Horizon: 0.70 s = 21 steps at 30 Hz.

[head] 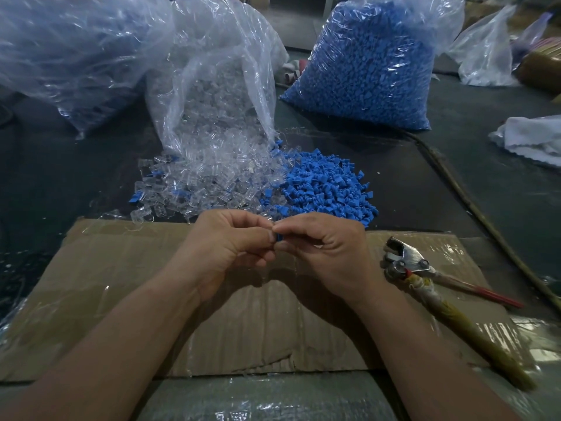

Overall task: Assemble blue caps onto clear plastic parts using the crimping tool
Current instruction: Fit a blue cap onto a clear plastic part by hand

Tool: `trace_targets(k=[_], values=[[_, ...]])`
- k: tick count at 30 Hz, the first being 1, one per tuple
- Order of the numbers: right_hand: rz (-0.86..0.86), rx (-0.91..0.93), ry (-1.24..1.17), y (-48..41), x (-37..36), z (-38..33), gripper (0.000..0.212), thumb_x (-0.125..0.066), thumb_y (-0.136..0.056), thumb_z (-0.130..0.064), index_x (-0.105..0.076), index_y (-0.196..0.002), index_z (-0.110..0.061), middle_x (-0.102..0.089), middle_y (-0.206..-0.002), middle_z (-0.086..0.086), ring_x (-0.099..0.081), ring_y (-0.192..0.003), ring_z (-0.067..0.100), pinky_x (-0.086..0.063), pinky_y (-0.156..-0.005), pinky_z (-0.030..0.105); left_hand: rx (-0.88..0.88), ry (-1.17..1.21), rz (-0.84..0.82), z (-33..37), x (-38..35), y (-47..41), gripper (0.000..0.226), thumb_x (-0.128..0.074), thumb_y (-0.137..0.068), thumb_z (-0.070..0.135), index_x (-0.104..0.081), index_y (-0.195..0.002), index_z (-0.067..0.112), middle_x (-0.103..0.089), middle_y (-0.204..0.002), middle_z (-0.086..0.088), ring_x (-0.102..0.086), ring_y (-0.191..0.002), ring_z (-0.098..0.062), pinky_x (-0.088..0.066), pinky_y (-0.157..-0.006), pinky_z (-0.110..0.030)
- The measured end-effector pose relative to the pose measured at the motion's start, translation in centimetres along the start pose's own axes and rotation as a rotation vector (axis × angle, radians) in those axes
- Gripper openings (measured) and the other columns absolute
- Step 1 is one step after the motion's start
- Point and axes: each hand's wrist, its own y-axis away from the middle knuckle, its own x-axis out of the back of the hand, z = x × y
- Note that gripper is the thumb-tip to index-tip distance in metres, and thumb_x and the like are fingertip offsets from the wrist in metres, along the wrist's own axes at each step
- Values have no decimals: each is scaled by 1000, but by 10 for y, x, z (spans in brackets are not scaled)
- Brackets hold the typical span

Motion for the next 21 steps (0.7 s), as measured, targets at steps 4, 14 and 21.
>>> trace_targets(k=[4, 14, 21], values=[[-4, -1, 11, 0, 0, -1, 21, -71, -71, -3, -70, -92, 0, -69, -86, 4, -64, -82, 9, -50, -77, 14, 25, 31, 10, 0, -1, 1, 21, -60, -70, -15, -64, -57, 2, -58, -49, -14, -55, -37, -14, -46, -37, -17], [-174, -319, 518, -4, 20, -1, 48, -68, -77, -36, -57, -121, -23, -54, -129, -6, -38, -113, -2, -22, -109, 32, 45, 91, 25, -2, 1, 1, 10, -68, -54, 1, -69, -54, 11, -57, -50, -14, -50, -40, -18, -46, -40, -21], [-440, -771, 746, 3, 68, 6, 70, -71, -73, -44, -41, -134, -31, -34, -143, -4, -30, -132, 17, -23, -109, 45, 42, 111, 26, -1, 0, 2, 9, -66, -50, 1, -68, -51, 9, -57, -50, -15, -52, -39, -17, -44, -38, -19]])
